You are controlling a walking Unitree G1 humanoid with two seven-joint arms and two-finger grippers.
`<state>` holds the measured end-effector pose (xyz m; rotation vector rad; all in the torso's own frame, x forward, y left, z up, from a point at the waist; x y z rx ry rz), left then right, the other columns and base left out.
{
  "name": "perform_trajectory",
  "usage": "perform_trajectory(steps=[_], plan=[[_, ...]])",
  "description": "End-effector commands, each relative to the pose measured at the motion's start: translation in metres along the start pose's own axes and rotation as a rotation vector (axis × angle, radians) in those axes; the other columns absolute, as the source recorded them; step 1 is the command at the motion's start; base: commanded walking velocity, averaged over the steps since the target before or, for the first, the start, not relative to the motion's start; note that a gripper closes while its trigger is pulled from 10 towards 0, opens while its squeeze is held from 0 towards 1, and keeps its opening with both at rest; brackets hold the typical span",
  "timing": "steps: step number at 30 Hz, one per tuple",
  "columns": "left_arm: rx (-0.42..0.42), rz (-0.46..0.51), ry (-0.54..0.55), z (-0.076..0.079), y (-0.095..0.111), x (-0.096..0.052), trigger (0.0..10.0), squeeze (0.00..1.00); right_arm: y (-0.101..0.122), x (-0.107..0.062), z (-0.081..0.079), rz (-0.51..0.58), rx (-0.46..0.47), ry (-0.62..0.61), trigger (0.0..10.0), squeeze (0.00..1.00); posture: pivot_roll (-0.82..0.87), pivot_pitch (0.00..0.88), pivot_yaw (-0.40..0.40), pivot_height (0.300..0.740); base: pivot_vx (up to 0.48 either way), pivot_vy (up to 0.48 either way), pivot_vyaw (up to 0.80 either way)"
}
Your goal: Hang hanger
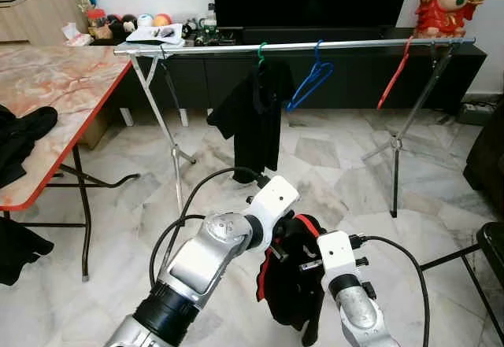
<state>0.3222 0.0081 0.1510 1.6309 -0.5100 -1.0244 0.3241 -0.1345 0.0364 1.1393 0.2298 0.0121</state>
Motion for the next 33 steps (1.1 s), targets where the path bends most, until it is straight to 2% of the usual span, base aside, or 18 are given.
perform_trajectory(steps=[1, 5, 7, 9, 10, 12, 15, 16, 18, 20, 24, 25, 27, 28, 29, 33], plan=[[0.042, -0.003, -0.058, 0.006, -0.002, -0.005, 10.0, 1.00, 0.004, 0.001, 0.002, 0.008, 0.008, -0.004, 0.0, 0.00, 0.12, 0.070, 0.041, 0.740, 0.000, 0.000, 0.00], [0.063, -0.002, -0.091, 0.002, -0.006, -0.016, 10.0, 1.00, -0.004, 0.001, 0.000, -0.033, 0.004, 0.013, 0.0, 0.00, 0.12, 0.071, 0.041, 0.740, 0.000, 0.000, 0.00], [0.004, 0.010, -0.013, -0.021, -0.011, -0.030, 10.0, 1.00, -0.024, -0.001, -0.002, -0.136, 0.034, 0.035, 0.0, 0.00, 0.12, 0.073, 0.040, 0.740, 0.000, 0.000, 0.00], [-0.038, -0.010, 0.056, -0.037, -0.022, -0.039, 10.0, 1.00, -0.043, -0.005, -0.004, -0.234, 0.088, 0.045, 0.0, 0.00, 0.13, 0.074, 0.039, 0.740, 0.000, 0.000, 0.00], [-0.039, -0.020, 0.071, -0.041, -0.025, -0.042, 10.0, 1.00, -0.047, -0.007, -0.004, -0.258, 0.102, 0.044, 0.0, 0.00, 0.13, 0.074, 0.039, 0.740, 0.000, 0.000, 0.00], [-0.089, -0.061, 0.176, -0.059, -0.045, -0.051, 10.0, 1.00, -0.067, -0.014, -0.006, -0.369, 0.203, 0.025, 0.0, 0.00, 0.13, 0.075, 0.038, 0.740, 0.000, 0.000, 0.00], [-0.172, -0.128, 0.325, -0.080, -0.072, -0.062, 10.0, 1.00, -0.083, -0.022, -0.010, -0.465, 0.325, 0.005, 0.0, 0.00, 0.13, 0.075, 0.036, 0.740, 0.000, 0.000, 0.00], [-0.241, -0.155, 0.417, -0.091, -0.091, -0.069, 10.0, 0.00, -0.091, -0.027, -0.014, -0.506, 0.386, -0.005, 0.0, 0.00, 0.13, 0.075, 0.036, 0.740, 0.000, 0.000, 0.00], [-0.270, -0.164, 0.446, -0.094, -0.099, -0.071, 10.0, 0.00, -0.094, -0.029, -0.015, -0.522, 0.406, -0.009, 0.0, 0.00, 0.13, 0.076, 0.037, 0.740, 0.000, 0.000, 0.00], [-0.315, -0.230, 0.506, -0.095, -0.128, -0.077, 10.0, 0.00, -0.102, -0.035, -0.020, -0.571, 0.488, -0.018, 0.0, 0.00, 0.13, 0.077, 0.037, 0.740, 0.000, 0.000, 0.00], [-0.283, -0.268, 0.507, -0.088, -0.141, -0.078, 10.0, 0.00, -0.104, -0.036, -0.019, -0.580, 0.501, -0.025, 0.0, 0.00, 0.12, 0.079, 0.037, 0.740, 0.000, 0.000, 0.00], [-0.286, -0.245, 0.482, -0.084, -0.137, -0.075, 10.0, 0.00, -0.100, -0.034, -0.015, -0.547, 0.460, -0.028, 0.0, 0.00, 0.12, 0.079, 0.038, 0.740, 0.000, 0.000, 0.00], [-0.261, -0.123, 0.403, -0.075, -0.106, -0.066, 10.0, 0.00, -0.084, -0.023, -0.008, -0.445, 0.386, -0.018, 0.0, 0.00, 0.13, 0.079, 0.036, 0.740, 0.000, 0.000, 0.00], [-0.219, -0.042, 0.364, -0.074, -0.084, -0.062, 10.0, 0.00, -0.066, -0.013, -0.003, -0.353, 0.354, -0.011, 0.0, 0.00, 0.13, 0.073, 0.034, 0.740, 0.000, 0.000, 0.00], [-0.219, -0.042, 0.364, -0.074, -0.084, -0.062, 10.0, 0.00, -0.066, -0.013, -0.003, -0.353, 0.354, -0.011, 0.0, 0.00, 0.13, 0.073, 0.034, 0.740, 0.000, 0.000, 0.00], [-0.119, 0.047, 0.320, -0.070, -0.050, -0.055, 10.0, 0.00, -0.027, 0.006, 0.008, -0.206, 0.357, -0.023, 0.0, 0.00, 0.13, 0.066, 0.034, 0.740, 0.000, 0.000, 0.00]])
Point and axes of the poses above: a point about 5 cm out from each wrist's last joint towards the gripper, its own x axis pointing out of the wrist towards the gripper, its own y axis along the axis of the wrist's last joint, z = x × y, the point moved 3 cm from there along x, pointing out of the wrist towards the gripper, and after that the axes turned 8 degrees about -x, right-handed, at the moved point
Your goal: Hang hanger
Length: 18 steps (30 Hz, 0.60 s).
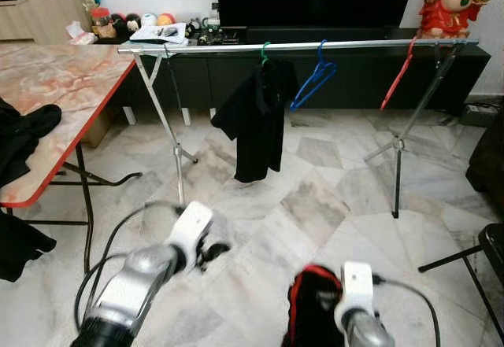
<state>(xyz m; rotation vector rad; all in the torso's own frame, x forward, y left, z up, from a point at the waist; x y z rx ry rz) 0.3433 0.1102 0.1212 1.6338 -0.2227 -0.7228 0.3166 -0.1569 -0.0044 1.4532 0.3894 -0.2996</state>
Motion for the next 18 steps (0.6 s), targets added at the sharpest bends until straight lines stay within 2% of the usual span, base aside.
perform_trajectory(steps=[1, 3, 4, 6, 9, 12, 13, 14, 15, 18], plan=[[0.010, 0.025, -0.027, 0.005, 0.005, 0.000, 10.0, 0.00, 0.022, 0.003, -0.002, 0.078, -0.002, 0.006, 0.0, 0.00, 0.13, 0.066, 0.034, 0.740, 0.000, 0.000, 0.00], [0.020, 0.048, -0.035, 0.007, 0.011, 0.002, 10.0, 0.00, 0.030, 0.004, -0.002, 0.102, 0.003, 0.006, 0.0, 0.00, 0.13, 0.065, 0.034, 0.740, 0.000, 0.000, 0.00], [0.029, 0.080, -0.051, 0.013, 0.020, 0.004, 10.0, 1.00, 0.042, 0.005, -0.004, 0.136, 0.010, 0.010, 0.0, 0.00, 0.12, 0.063, 0.032, 0.740, 0.000, 0.000, 0.00], [0.066, 0.139, -0.107, 0.033, 0.039, 0.009, 10.0, 1.00, 0.067, 0.005, -0.008, 0.204, 0.009, 0.022, 0.0, 0.00, 0.12, 0.061, 0.031, 0.740, 0.000, 0.000, 0.00], [0.105, 0.178, -0.176, 0.057, 0.052, 0.012, 10.0, 1.00, 0.085, 0.002, -0.010, 0.250, -0.001, 0.028, 0.0, 0.00, 0.12, 0.056, 0.032, 0.740, 0.000, 0.000, 0.00], [0.114, 0.181, -0.187, 0.061, 0.053, 0.013, 10.0, 1.00, 0.087, 0.001, -0.011, 0.253, -0.003, 0.028, 0.0, 0.00, 0.12, 0.055, 0.030, 0.740, 0.000, 0.000, 0.00], [0.128, 0.185, -0.203, 0.067, 0.054, 0.014, 10.0, 0.92, 0.091, 0.001, -0.011, 0.259, -0.003, 0.031, 0.0, 0.00, 0.12, 0.055, 0.030, 0.740, 0.000, 0.000, 0.00], [0.128, 0.185, -0.203, 0.067, 0.054, 0.014, 10.0, 0.92, 0.091, 0.001, -0.011, 0.259, -0.003, 0.031, 0.0, 0.00, 0.12, 0.055, 0.030, 0.740, 0.000, 0.000, 0.00], [0.149, 0.178, -0.222, 0.074, 0.053, 0.015, 10.0, 0.00, 0.094, 0.000, -0.012, 0.265, -0.004, 0.035, 0.0, 0.00, 0.12, 0.055, 0.030, 0.740, 0.000, 0.000, 0.00], [0.202, 0.153, -0.245, 0.085, 0.047, 0.018, 10.0, 0.00, 0.098, -0.002, -0.015, 0.274, -0.010, 0.046, 0.0, 0.00, 0.11, 0.052, 0.030, 0.740, 0.000, 0.000, 0.00]])
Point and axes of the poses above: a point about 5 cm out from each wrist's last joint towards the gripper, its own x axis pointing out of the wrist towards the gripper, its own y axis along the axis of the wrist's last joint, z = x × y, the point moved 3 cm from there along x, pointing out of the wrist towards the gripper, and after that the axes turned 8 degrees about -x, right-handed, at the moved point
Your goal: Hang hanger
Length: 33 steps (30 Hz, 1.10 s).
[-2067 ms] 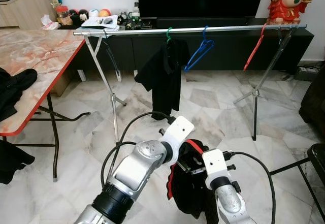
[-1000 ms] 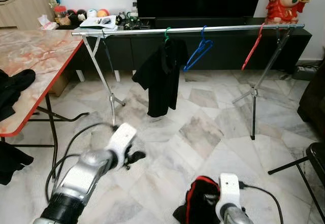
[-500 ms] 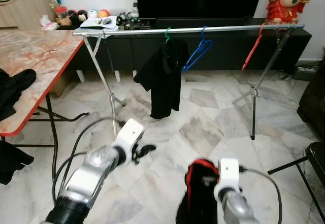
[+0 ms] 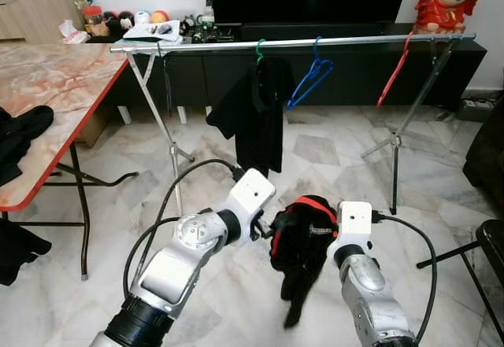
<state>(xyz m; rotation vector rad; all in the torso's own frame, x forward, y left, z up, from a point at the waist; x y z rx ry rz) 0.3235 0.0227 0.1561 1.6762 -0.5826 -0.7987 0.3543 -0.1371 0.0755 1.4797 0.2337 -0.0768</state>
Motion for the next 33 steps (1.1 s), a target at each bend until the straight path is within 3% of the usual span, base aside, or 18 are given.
perform_trajectory(steps=[1, 8, 21, 32, 33], plan=[[0.047, -0.011, -0.020, 0.007, -0.001, 0.002, 10.0, 0.00, 0.010, -0.001, -0.006, 0.028, 0.000, 0.019, 0.0, 0.00, 0.11, 0.051, 0.030, 0.740, 0.000, 0.000, 0.00], [0.078, -0.024, -0.019, 0.009, -0.001, 0.004, 10.0, 0.00, 0.019, -0.005, -0.016, 0.030, -0.005, 0.070, 0.0, 0.00, 0.11, 0.051, 0.028, 0.740, 0.000, 0.000, 0.00], [0.037, 0.007, 0.172, -0.016, 0.008, 0.007, 10.0, 0.00, 0.029, -0.010, -0.027, 0.040, -0.023, 0.112, 0.0, 0.00, 0.11, 0.059, 0.019, 0.740, 0.000, 0.000, 0.00], [0.013, 0.041, 0.219, -0.020, 0.015, 0.010, 10.0, 0.00, 0.029, -0.013, -0.033, 0.034, -0.026, 0.143, 0.0, 0.00, 0.10, 0.063, 0.017, 0.740, 0.000, 0.000, 0.00], [0.010, 0.038, 0.214, -0.019, 0.014, 0.011, 4.6, 0.00, 0.030, -0.014, -0.033, 0.035, -0.028, 0.145, 0.0, 0.00, 0.10, 0.063, 0.017, 0.740, 0.000, 0.000, 0.00]])
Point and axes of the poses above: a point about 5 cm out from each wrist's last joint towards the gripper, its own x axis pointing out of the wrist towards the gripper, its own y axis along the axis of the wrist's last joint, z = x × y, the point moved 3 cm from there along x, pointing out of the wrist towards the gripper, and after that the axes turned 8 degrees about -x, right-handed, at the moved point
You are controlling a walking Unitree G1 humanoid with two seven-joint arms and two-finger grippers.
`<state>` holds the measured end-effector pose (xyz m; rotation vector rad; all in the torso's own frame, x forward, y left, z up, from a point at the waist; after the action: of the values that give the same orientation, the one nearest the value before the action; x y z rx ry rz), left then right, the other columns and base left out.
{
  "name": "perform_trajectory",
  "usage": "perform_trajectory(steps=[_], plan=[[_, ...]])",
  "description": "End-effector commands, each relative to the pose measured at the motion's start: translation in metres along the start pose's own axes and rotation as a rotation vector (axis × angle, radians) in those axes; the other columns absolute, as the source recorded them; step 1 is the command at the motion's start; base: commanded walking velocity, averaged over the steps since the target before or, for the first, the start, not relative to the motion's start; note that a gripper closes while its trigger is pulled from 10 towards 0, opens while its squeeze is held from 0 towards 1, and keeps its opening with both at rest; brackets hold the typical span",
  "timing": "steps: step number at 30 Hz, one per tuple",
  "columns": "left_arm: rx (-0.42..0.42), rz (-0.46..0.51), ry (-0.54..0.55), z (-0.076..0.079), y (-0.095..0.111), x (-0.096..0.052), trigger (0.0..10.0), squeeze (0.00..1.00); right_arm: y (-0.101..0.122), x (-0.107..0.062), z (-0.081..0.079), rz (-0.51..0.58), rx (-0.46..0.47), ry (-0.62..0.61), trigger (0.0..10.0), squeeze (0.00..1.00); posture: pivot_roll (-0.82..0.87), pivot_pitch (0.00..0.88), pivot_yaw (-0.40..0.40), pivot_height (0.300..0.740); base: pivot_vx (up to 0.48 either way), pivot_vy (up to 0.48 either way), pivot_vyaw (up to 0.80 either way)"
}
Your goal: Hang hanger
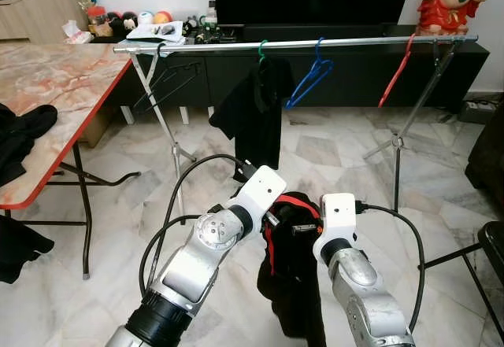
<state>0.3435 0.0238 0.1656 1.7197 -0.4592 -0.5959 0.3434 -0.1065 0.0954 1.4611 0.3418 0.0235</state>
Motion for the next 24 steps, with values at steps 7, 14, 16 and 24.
perform_trajectory(steps=[7, 14, 16, 24], plan=[[0.025, 0.001, 0.002, -0.0004, 0.0014, 0.0019, 0.0, 0.00, 0.0125, -0.0019, -0.0030, 0.040, -0.006, 0.014, 0.0, 0.00, 0.10, 0.064, 0.016, 0.740, 0.000, 0.000, 0.00], [0.028, 0.004, -0.004, 0.0003, 0.0019, 0.0031, 0.0, 0.00, 0.0137, -0.0015, -0.0047, 0.040, -0.005, 0.024, 0.0, 0.00, 0.10, 0.061, 0.014, 0.740, 0.000, 0.000, 0.00], [0.029, 0.004, -0.007, 0.0008, 0.0019, 0.0035, 0.0, 0.00, 0.0134, -0.0015, -0.0049, 0.039, -0.006, 0.025, 0.0, 0.00, 0.10, 0.061, 0.015, 0.740, 0.000, 0.000, 0.00], [0.032, -0.001, -0.018, 0.0020, 0.0008, 0.0036, 0.0, 0.00, 0.0129, -0.0015, -0.0052, 0.037, -0.008, 0.024, 0.0, 0.00, 0.10, 0.061, 0.015, 0.740, 0.000, 0.000, 0.00]])
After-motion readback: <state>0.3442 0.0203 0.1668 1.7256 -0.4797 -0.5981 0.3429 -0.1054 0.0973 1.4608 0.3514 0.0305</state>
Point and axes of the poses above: a point about 5 cm out from each wrist's last joint towards the gripper, its own x axis pointing out of the wrist towards the gripper, its own y axis along the axis of the wrist's last joint, z = x × y, the point moved 3 cm from there along x, pointing out of the wrist towards the gripper, and after that the axes turned 8 degrees about -x, right-handed, at the moved point
